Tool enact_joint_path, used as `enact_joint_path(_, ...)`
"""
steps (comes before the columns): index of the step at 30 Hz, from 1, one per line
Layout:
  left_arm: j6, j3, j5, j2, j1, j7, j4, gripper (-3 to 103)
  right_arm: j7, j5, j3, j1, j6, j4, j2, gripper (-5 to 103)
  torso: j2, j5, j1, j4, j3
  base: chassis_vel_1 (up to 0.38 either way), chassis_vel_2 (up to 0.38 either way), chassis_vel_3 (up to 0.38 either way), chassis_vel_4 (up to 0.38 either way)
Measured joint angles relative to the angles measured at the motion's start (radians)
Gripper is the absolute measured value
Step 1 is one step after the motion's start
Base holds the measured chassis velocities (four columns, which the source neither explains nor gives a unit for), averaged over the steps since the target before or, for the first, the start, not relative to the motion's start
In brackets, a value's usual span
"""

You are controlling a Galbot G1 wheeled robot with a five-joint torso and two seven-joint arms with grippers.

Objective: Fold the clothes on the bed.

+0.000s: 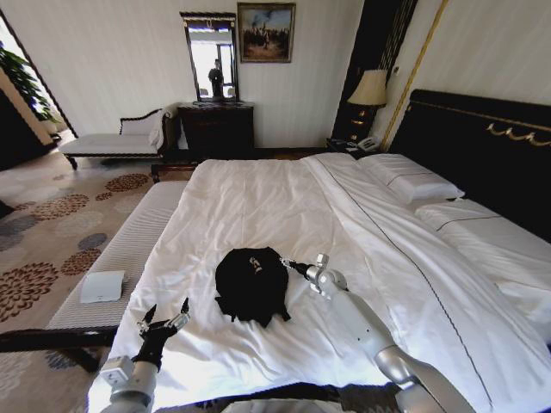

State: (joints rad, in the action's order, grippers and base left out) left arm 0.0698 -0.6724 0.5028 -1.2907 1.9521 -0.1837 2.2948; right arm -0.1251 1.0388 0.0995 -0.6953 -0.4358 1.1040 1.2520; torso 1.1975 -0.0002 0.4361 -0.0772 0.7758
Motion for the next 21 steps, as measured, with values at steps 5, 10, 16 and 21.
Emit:
enact_joint_path(5,0.0,0.0,-0.001,-0.008,0.0,-0.002,0.002,100,-0.005,-0.005,-0.003,0.009,0.0,-0.027,0.013,78,0.0,0.0001,0.0,0.0,0.0,0.0,0.0,0.0,0.0)
enact_joint_path(10,0.0,-0.003,-0.001,-0.013,0.002,-0.003,0.002,100,-0.006,-0.002,-0.005,0.016,0.0,-0.04,0.02,56,0.0,0.0001,0.0,0.0,0.0,0.0,0.0,0.0,0.0)
enact_joint_path(16,0.001,-0.005,0.012,-0.02,0.0,-0.005,0.001,100,-0.006,0.013,-0.002,0.013,-0.003,-0.043,0.029,35,0.0,0.0001,0.0,0.0002,0.0,0.0,0.0,0.0,0.0)
enact_joint_path(21,0.008,-0.005,0.027,-0.008,-0.015,-0.013,-0.007,100,-0.005,0.014,-0.002,0.002,-0.004,-0.025,0.029,19,0.0,0.0002,0.0,0.0002,0.0,0.0,0.0,0.0,0.0)
